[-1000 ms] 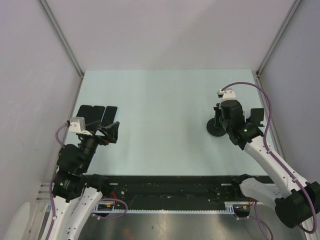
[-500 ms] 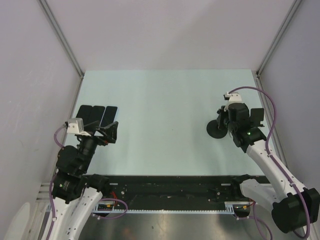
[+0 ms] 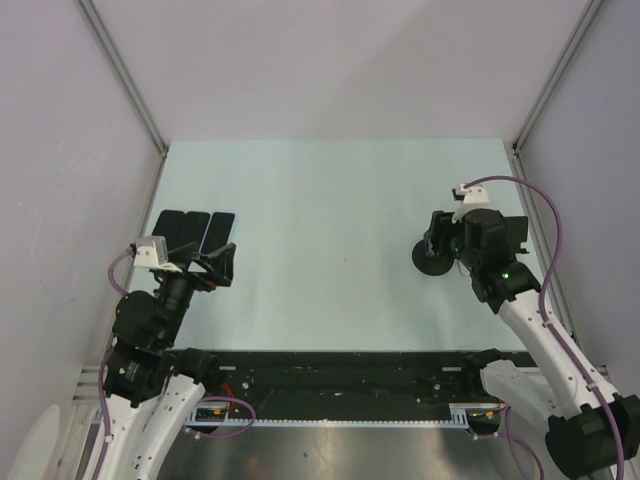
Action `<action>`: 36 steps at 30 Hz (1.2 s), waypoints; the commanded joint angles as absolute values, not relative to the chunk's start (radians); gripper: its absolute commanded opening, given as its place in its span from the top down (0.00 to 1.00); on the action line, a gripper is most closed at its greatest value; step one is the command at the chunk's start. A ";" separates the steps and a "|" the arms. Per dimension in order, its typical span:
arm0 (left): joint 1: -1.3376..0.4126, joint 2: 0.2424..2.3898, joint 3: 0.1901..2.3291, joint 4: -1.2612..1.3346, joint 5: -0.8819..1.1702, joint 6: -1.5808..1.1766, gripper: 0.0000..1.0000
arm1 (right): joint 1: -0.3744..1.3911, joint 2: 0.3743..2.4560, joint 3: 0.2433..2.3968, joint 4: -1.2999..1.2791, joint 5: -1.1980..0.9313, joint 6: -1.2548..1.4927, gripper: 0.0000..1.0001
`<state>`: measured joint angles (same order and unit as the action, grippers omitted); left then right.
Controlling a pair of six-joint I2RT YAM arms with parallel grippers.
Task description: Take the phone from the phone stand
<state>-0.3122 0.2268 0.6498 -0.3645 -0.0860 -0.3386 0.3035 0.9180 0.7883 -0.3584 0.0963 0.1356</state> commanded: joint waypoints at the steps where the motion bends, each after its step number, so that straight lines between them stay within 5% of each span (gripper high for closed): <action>1: -0.321 0.221 0.657 -0.370 -0.115 -0.316 0.00 | 0.301 0.818 0.860 -0.331 0.081 0.129 0.29; 8: -0.330 0.224 0.734 -0.380 -0.126 -0.282 0.00 | 0.299 0.622 0.913 -0.391 0.162 0.123 0.01; 25: -0.334 0.218 1.008 -0.440 -0.373 -0.135 0.00 | 0.302 0.042 0.839 -0.405 0.598 -0.037 0.00; 36: -0.334 0.210 1.000 -0.442 -0.433 -0.178 0.00 | 0.302 0.031 0.793 -0.449 0.557 -0.044 0.00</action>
